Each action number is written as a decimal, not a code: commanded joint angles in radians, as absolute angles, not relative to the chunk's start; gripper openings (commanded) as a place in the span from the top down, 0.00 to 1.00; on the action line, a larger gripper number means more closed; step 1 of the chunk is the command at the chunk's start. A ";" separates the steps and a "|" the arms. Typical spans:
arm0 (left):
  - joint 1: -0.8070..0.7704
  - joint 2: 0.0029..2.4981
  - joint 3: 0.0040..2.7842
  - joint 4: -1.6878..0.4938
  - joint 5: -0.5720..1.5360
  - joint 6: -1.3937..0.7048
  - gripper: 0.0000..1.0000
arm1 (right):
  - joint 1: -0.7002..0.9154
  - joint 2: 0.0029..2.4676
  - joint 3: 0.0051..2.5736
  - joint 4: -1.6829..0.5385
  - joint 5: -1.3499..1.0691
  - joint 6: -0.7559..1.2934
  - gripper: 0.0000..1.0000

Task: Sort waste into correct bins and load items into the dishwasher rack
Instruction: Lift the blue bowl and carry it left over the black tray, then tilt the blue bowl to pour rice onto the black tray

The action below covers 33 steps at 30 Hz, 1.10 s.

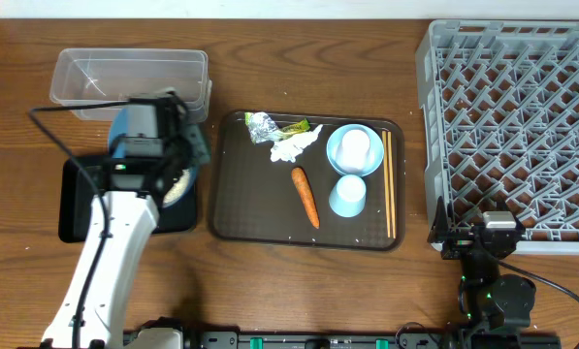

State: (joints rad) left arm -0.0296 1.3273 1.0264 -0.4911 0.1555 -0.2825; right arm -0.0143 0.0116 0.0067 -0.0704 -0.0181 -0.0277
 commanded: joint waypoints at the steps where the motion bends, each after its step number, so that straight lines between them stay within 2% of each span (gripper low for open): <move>1: 0.049 1.320 1.048 -0.461 0.339 -0.255 0.94 | -0.006 0.005 0.006 -0.075 -0.011 -0.039 0.01; 12: 0.280 1.339 1.048 -0.451 0.673 -0.306 0.94 | -0.006 0.005 0.006 -0.075 -0.011 -0.039 0.01; 21: 0.459 1.339 1.047 -0.492 0.846 -0.335 0.94 | -0.006 0.005 0.006 -0.075 -0.011 -0.039 0.01; 33: 0.501 1.339 1.045 -0.523 0.944 -0.358 0.94 | -0.006 0.005 0.006 -0.075 -0.011 -0.039 0.01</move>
